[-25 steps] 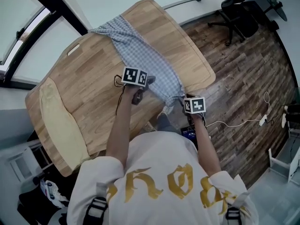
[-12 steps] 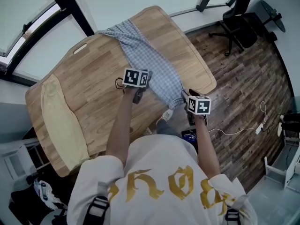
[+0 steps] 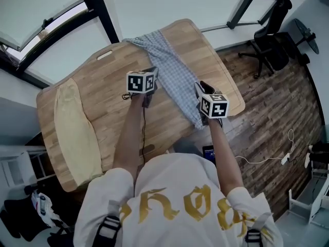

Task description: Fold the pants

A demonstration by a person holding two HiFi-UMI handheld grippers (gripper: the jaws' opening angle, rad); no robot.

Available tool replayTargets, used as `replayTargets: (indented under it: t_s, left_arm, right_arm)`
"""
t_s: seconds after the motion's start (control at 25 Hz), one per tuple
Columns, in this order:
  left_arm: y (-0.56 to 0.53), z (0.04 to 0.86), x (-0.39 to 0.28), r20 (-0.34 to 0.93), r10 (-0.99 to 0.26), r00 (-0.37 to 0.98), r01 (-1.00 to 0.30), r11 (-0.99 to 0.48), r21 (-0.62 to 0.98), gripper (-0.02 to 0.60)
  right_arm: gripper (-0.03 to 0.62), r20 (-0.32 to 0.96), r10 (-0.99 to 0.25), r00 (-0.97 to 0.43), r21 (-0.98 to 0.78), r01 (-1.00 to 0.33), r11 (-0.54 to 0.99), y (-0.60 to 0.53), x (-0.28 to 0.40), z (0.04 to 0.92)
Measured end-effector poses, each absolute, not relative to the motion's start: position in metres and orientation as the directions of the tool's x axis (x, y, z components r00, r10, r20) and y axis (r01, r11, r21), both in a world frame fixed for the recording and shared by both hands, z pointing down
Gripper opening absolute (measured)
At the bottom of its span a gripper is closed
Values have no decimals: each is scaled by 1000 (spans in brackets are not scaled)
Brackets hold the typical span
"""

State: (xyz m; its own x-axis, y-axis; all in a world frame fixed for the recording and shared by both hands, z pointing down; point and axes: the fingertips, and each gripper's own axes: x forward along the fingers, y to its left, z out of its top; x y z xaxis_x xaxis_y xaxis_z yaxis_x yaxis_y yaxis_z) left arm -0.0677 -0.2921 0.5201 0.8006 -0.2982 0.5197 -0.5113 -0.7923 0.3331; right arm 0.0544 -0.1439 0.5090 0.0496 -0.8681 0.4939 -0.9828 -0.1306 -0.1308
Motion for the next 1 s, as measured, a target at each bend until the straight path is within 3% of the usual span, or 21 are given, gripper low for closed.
replayTargets:
  t_s: [0.12, 0.36, 0.64, 0.84, 1.0]
  left_arm:
    - [-319, 506, -88, 454, -381, 805, -549, -769, 327, 46]
    - [-368, 499, -125, 444, -485, 754, -631, -723, 282, 46]
    - [-452, 513, -136, 501, -514, 696, -676, -705, 216, 52]
    - [-514, 532, -123, 536, -510, 673, -699, -676, 234, 167]
    - [-548, 565, -109, 601, -489, 632, -700, -693, 173, 181]
  right_arm:
    - [52, 462, -887, 18, -96, -993, -70, -179, 42, 496]
    - [28, 394, -914, -96, -60, -995, 79, -256, 25, 479]
    - [29, 365, -922, -128, 9, -990, 141, -356, 40, 468]
    - [82, 405, -896, -185, 16, -978, 209, -413, 45, 492]
    - [114, 461, -858, -228, 29, -962, 271, -443, 41, 530]
